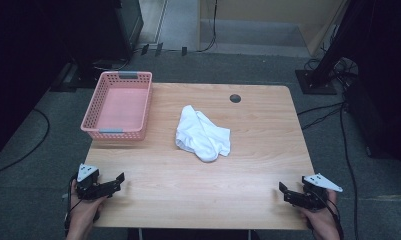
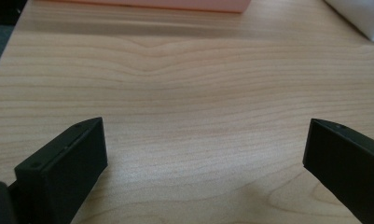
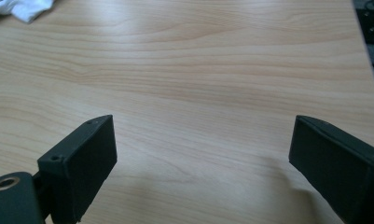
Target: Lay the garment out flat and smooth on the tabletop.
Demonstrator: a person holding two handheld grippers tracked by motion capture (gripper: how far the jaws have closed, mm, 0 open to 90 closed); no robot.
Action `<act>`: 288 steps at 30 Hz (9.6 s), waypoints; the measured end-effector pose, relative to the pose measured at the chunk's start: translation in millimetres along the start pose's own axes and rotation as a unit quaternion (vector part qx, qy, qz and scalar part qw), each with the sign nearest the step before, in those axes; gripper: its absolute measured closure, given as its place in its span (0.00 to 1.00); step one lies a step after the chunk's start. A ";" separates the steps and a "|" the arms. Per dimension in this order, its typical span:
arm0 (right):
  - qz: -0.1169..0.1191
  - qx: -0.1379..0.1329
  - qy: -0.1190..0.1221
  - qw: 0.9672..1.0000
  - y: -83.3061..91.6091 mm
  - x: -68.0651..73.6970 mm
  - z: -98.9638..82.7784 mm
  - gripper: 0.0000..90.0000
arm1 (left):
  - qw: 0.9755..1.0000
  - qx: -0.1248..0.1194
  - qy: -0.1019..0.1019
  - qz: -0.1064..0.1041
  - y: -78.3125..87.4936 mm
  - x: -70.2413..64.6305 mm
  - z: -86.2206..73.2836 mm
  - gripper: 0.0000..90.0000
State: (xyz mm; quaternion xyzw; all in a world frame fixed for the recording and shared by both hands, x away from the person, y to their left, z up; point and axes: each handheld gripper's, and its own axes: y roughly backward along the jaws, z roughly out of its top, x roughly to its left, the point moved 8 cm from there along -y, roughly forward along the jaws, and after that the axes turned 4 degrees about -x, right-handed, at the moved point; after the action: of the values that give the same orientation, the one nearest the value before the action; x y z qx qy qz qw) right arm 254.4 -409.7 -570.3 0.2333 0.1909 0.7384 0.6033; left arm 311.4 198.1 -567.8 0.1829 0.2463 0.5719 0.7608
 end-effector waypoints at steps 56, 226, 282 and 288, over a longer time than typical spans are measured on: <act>-0.049 0.034 0.004 0.998 -7.7 -13.4 -6.3 0.09 | 0.997 -0.009 -0.055 -0.056 -19.9 -96.3 48.9 0.01; 0.094 -0.027 0.073 0.992 -38.6 122.1 71.3 0.26 | 0.989 -0.070 -0.090 -0.099 -27.9 -123.6 49.2 0.40; 0.135 0.046 0.153 0.978 -101.1 238.6 31.1 0.39 | 0.994 0.034 -0.077 -0.064 -41.1 -108.3 32.8 0.93; 0.150 0.046 0.163 0.974 -82.4 218.7 20.6 0.39 | 0.995 0.026 -0.071 -0.065 -37.9 -104.1 36.9 0.93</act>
State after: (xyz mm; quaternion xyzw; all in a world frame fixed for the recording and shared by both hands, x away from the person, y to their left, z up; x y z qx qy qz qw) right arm 296.7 -178.9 -574.9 0.1634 0.2831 0.8390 0.4351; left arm 339.1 87.7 -541.8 0.2264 0.2172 0.5004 0.8069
